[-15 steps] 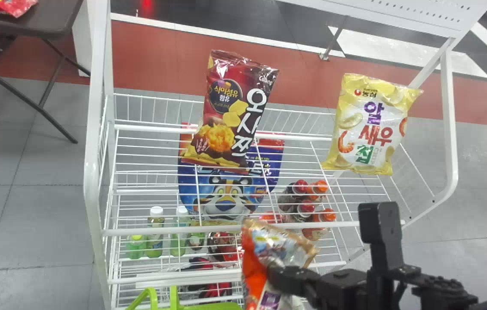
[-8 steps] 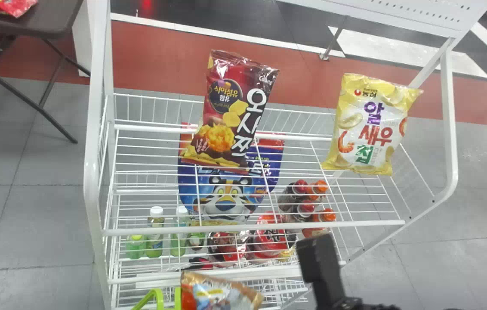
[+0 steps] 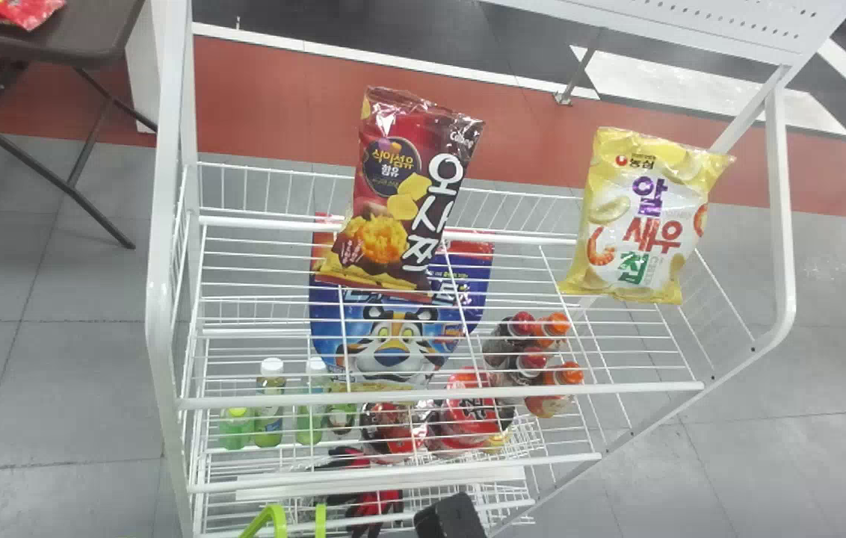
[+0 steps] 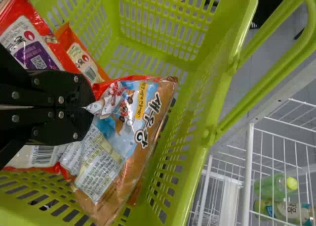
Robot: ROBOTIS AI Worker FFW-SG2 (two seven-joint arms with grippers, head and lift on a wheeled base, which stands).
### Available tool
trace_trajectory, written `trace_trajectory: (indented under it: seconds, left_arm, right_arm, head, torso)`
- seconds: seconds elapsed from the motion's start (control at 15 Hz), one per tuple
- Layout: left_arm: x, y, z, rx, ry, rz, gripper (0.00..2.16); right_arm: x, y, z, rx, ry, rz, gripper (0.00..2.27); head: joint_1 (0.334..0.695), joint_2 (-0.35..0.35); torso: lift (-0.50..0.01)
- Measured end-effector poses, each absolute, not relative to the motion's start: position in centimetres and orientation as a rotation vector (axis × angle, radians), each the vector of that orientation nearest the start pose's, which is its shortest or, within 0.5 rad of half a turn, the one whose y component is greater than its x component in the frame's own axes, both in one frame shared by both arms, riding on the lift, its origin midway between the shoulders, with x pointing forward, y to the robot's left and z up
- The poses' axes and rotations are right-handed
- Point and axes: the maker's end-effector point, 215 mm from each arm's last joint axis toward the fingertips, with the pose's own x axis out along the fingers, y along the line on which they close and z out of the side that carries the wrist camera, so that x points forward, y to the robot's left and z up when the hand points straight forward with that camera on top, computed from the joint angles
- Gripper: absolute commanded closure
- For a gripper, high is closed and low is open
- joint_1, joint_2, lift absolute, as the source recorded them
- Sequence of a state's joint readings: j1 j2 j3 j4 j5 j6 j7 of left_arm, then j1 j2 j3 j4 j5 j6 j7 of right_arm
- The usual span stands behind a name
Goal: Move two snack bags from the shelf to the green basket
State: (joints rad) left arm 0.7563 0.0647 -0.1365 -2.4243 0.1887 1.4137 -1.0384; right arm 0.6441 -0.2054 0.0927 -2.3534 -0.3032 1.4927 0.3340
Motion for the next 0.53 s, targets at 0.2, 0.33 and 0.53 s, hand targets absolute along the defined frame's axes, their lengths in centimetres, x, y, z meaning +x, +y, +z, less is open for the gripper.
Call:
trace_trajectory:
  seconds: [0.2,0.33,0.53]
  left_arm:
    - [8.9,-2.5,-40.4,-0.785,1.179,-1.162,2.05]
    - [8.9,-2.5,-40.5,-0.785,1.179,-1.160,2.05]
    - [8.9,-2.5,-40.5,-0.785,1.180,-1.159,2.05]
  right_arm:
    - [15.1,-10.4,-55.0,0.228,1.346,0.590,0.00]
    - [15.9,-11.3,-54.7,0.202,1.327,0.570,0.02]
    - [16.6,-12.7,-53.4,0.187,1.300,0.546,0.06]
  head:
    - [0.695,-0.350]
    - [0.695,-0.350]
    - [0.695,-0.350]
  torso:
    - [-0.016]
    - [-0.016]
    - [-0.016]
